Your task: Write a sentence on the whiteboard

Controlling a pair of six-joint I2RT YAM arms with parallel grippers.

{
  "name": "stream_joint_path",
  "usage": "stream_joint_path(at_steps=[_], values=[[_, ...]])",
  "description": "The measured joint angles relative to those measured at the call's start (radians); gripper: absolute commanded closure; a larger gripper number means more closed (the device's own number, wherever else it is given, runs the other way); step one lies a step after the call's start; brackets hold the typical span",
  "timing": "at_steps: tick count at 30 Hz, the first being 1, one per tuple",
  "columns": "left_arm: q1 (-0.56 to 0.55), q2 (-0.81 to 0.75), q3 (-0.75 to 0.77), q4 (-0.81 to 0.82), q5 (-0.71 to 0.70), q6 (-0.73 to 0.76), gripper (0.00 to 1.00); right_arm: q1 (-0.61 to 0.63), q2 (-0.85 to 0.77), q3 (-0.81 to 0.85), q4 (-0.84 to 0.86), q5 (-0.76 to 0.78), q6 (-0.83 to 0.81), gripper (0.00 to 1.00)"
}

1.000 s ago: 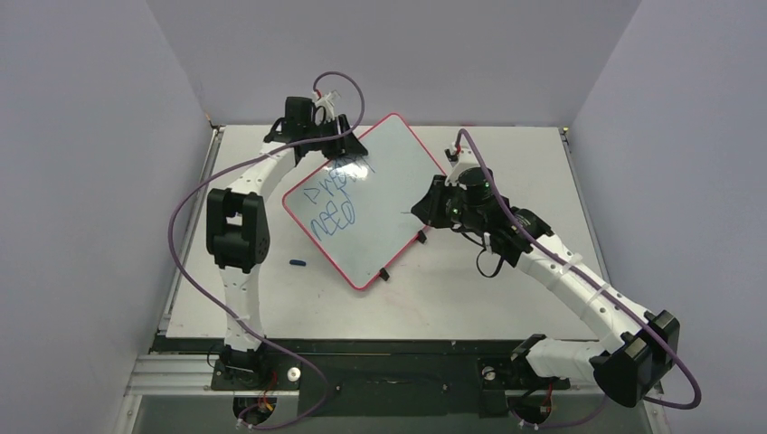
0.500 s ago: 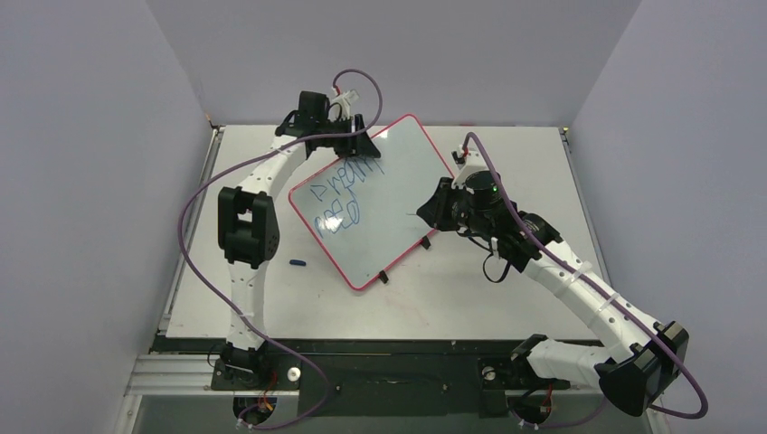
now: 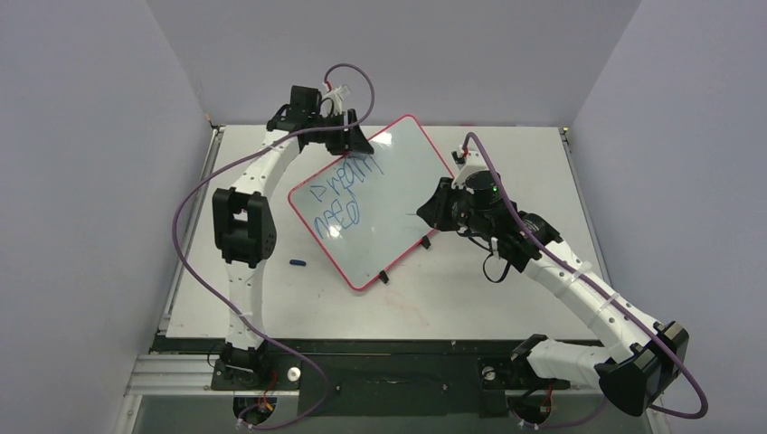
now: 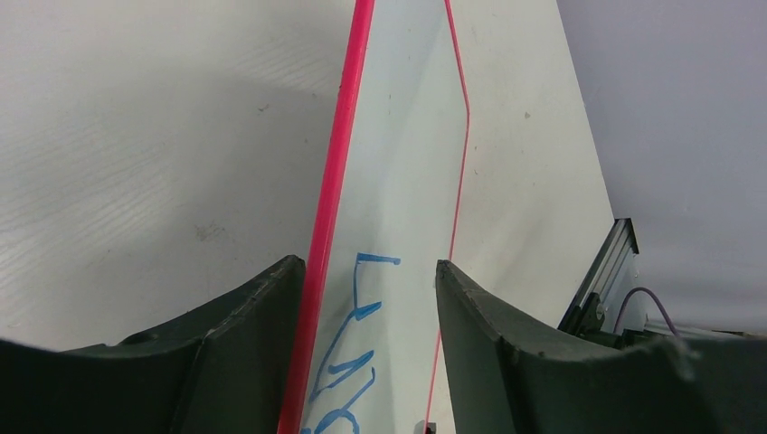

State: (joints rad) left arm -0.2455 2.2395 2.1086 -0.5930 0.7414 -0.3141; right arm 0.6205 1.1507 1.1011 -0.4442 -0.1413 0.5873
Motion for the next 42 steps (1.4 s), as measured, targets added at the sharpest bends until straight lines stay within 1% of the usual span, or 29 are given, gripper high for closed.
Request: stream_joint_path(at_steps=[5,8,10,19,22,28,30,31,32,34,35,40,42], values=[[0.026,0.0,0.015,-0.003,0.0,-0.017,0.53,0.0,0.002,0.0,0.0,0.0,0.0,1.0],[0.039,0.0,0.016,-0.006,0.001,-0.022,0.58,0.0,0.011,0.0,0.0,0.0,-0.003,1.0],[0.045,0.0,0.016,-0.01,0.004,-0.023,0.59,0.0,0.022,0.0,0.0,0.0,-0.006,1.0],[0.059,0.0,0.014,-0.039,0.021,-0.002,0.6,0.0,0.08,0.013,0.0,-0.001,-0.016,1.0],[0.06,0.0,0.004,-0.049,0.024,0.008,0.61,0.0,0.089,0.021,0.0,-0.001,-0.019,1.0],[0.064,0.0,-0.027,-0.06,0.047,0.014,0.7,0.0,0.091,0.023,0.001,-0.001,-0.02,1.0],[0.065,0.0,-0.034,-0.063,0.057,0.017,0.76,0.0,0.092,0.023,0.001,-0.001,-0.022,1.0],[0.065,0.0,-0.036,-0.063,0.06,0.021,0.8,0.0,0.093,0.023,0.001,-0.001,-0.023,1.0],[0.065,0.0,-0.038,-0.063,0.065,0.024,0.83,0.0,0.095,0.023,0.002,-0.001,-0.024,1.0],[0.067,0.0,-0.042,-0.06,0.084,0.032,0.96,0.0,0.103,0.025,0.004,-0.001,-0.027,1.0],[0.069,0.0,-0.043,-0.06,0.1,0.035,0.99,0.0,0.108,0.025,0.008,-0.001,-0.029,1.0],[0.072,-0.001,-0.045,-0.062,0.168,0.025,1.0,-0.002,0.131,0.025,0.073,0.0,-0.039,1.0],[0.071,-0.002,-0.045,-0.061,0.173,0.034,1.0,-0.005,0.144,0.025,0.111,0.001,-0.045,1.0]])
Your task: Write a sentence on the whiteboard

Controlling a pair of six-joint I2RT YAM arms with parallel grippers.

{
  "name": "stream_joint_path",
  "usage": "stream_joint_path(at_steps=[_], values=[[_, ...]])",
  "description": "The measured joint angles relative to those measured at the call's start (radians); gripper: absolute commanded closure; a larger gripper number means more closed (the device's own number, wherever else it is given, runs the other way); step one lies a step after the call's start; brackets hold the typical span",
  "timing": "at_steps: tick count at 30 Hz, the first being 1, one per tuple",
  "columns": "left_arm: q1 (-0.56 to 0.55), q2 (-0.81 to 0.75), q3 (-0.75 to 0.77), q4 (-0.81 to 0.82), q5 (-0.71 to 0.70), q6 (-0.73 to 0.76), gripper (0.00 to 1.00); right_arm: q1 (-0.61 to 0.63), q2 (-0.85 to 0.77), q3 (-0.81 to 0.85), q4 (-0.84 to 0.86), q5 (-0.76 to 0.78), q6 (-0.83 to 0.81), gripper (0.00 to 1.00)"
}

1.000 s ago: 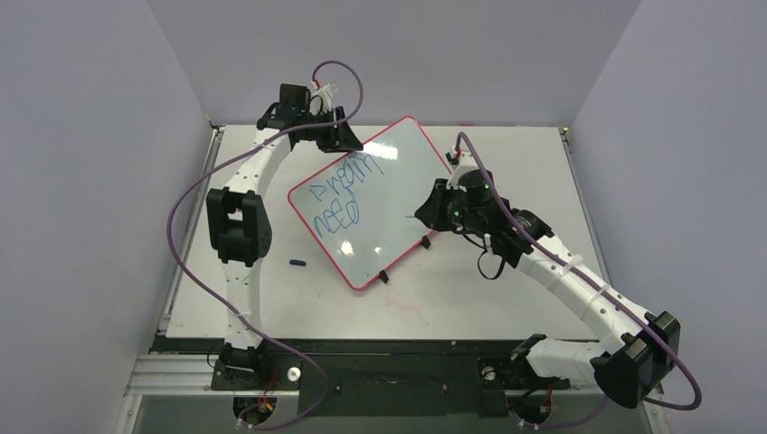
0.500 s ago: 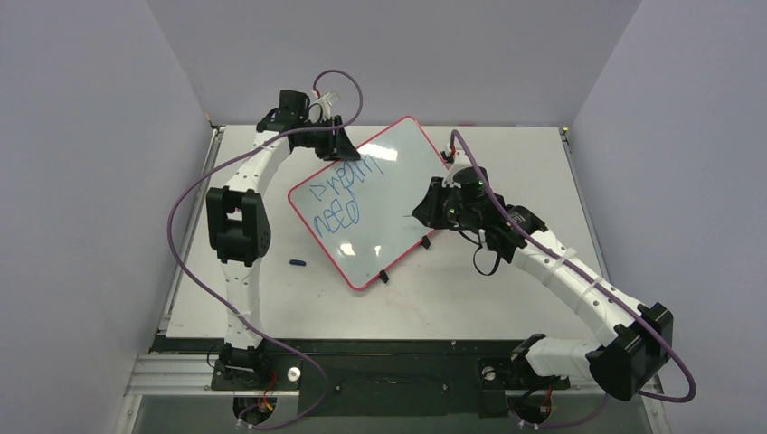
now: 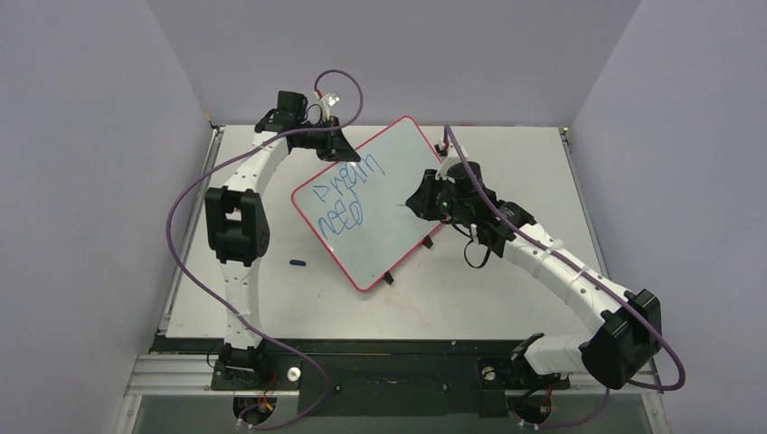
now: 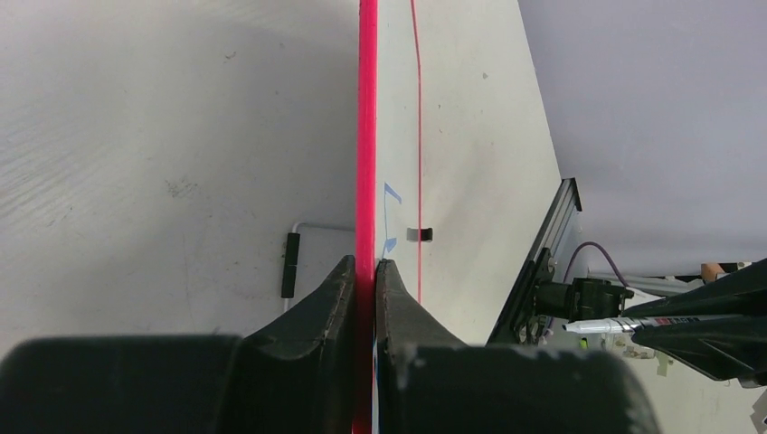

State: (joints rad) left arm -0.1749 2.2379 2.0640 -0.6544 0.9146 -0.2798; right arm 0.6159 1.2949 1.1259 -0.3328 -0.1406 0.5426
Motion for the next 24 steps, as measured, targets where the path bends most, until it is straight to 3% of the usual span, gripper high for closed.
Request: stream_joint_path(at_steps=[9,24], values=[[-0.003,-0.026,-0.024,0.002,-0.001,0.026,1.0,0.01,0.105,0.006,0.093,0.034,-0.032,1.0],[-0.01,-0.205,-0.232,0.08,-0.043,0.124,1.0,0.047,0.221,0.08,0.183,0.092,-0.045,1.0]])
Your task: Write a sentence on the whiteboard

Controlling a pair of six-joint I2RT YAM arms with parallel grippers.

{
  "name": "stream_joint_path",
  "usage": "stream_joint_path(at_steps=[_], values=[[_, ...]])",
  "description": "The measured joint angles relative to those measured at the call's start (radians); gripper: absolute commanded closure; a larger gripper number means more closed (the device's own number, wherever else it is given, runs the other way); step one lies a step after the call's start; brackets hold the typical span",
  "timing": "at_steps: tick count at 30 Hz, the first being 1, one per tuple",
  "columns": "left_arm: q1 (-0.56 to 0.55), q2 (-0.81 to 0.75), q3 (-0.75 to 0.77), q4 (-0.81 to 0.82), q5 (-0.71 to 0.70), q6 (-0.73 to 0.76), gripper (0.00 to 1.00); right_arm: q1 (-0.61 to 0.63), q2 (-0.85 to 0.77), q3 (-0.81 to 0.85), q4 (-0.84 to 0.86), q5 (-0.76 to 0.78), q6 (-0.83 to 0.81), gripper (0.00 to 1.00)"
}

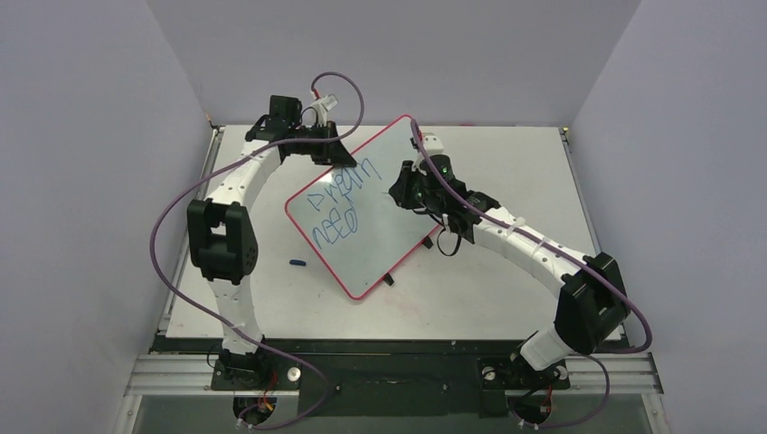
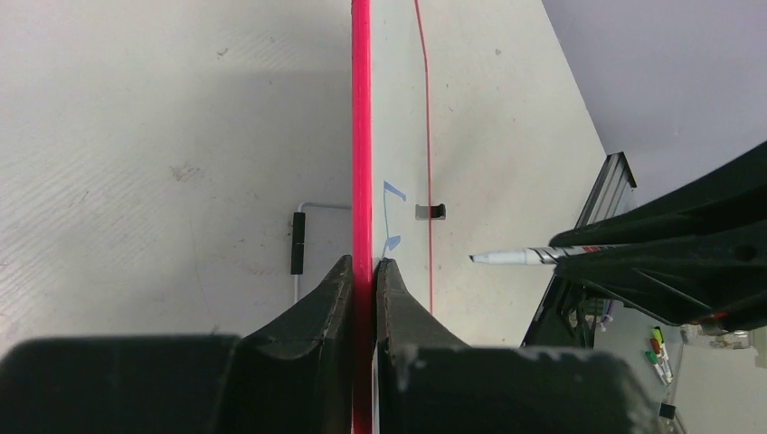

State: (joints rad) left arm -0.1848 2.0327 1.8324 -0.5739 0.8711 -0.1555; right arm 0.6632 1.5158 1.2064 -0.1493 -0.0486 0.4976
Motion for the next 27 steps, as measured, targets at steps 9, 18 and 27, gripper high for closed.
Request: stream_joint_path(at_steps=[9,18,27], values=[[-0.026,-0.063,-0.031,-0.002,-0.034,0.046,1.0,0.028,0.048,0.0,0.02,0.022,-0.001,1.0],[-0.032,-0.073,-0.037,-0.001,-0.053,0.067,1.0,0.052,0.054,0.0,0.047,0.051,-0.006,1.0],[-0.032,-0.073,-0.042,-0.001,-0.075,0.082,1.0,0.059,0.098,0.016,0.066,0.053,-0.008,1.0]])
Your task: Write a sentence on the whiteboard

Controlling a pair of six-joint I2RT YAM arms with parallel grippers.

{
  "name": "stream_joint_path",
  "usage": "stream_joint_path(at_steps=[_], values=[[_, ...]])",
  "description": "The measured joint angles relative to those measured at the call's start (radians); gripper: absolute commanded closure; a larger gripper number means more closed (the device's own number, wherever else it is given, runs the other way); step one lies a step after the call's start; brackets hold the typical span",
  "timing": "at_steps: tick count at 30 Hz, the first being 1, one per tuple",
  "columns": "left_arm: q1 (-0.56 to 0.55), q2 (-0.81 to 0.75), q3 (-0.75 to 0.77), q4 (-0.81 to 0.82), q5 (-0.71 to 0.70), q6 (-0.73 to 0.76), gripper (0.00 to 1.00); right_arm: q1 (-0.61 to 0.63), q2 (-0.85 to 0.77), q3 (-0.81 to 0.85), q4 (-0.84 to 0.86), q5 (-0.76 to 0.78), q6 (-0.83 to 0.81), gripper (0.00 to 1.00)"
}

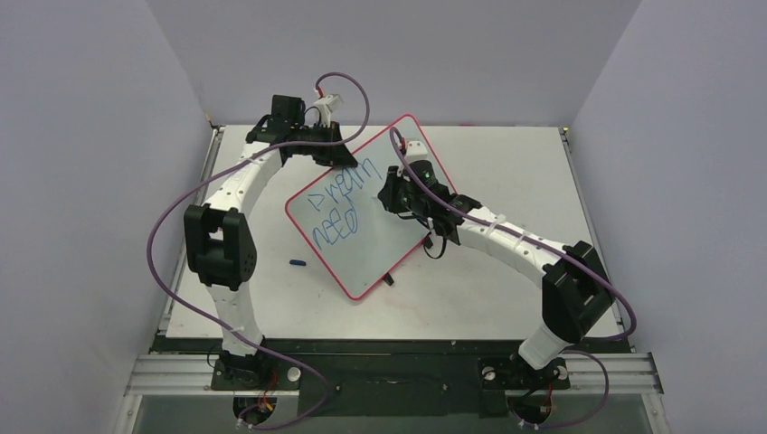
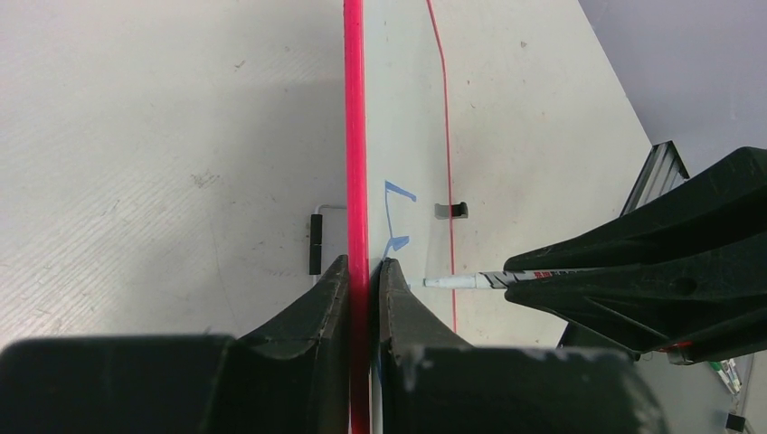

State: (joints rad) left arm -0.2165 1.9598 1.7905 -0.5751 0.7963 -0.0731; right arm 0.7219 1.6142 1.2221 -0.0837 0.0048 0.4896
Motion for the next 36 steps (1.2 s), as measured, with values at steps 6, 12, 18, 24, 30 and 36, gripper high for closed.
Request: stream_joint_path(at_steps=[6,12,18,24,30,36], values=[[0.0,0.0,0.0,0.0,-0.003,0.006,1.0,0.003,0.001,0.0,0.0,0.003,-0.003,1.0],[0.0,0.0,0.0,0.0,-0.006,0.008,1.0,0.023,0.001,0.0,0.004,0.007,-0.004,1.0],[0.0,0.0,0.0,0.0,-0.008,0.009,1.0,0.034,0.001,-0.003,0.01,0.007,-0.004,1.0],[0.0,0.0,-0.002,0.0,-0.018,0.011,1.0,0.035,-0.006,-0.037,0.045,0.006,-0.003,1.0],[0.0,0.0,-0.002,0.0,-0.019,0.011,1.0,0.034,-0.026,-0.079,0.053,0.006,-0.003,1.0],[-0.001,0.0,-0.002,0.0,-0.02,0.012,1.0,0.031,-0.038,-0.099,0.053,0.009,-0.002,1.0]])
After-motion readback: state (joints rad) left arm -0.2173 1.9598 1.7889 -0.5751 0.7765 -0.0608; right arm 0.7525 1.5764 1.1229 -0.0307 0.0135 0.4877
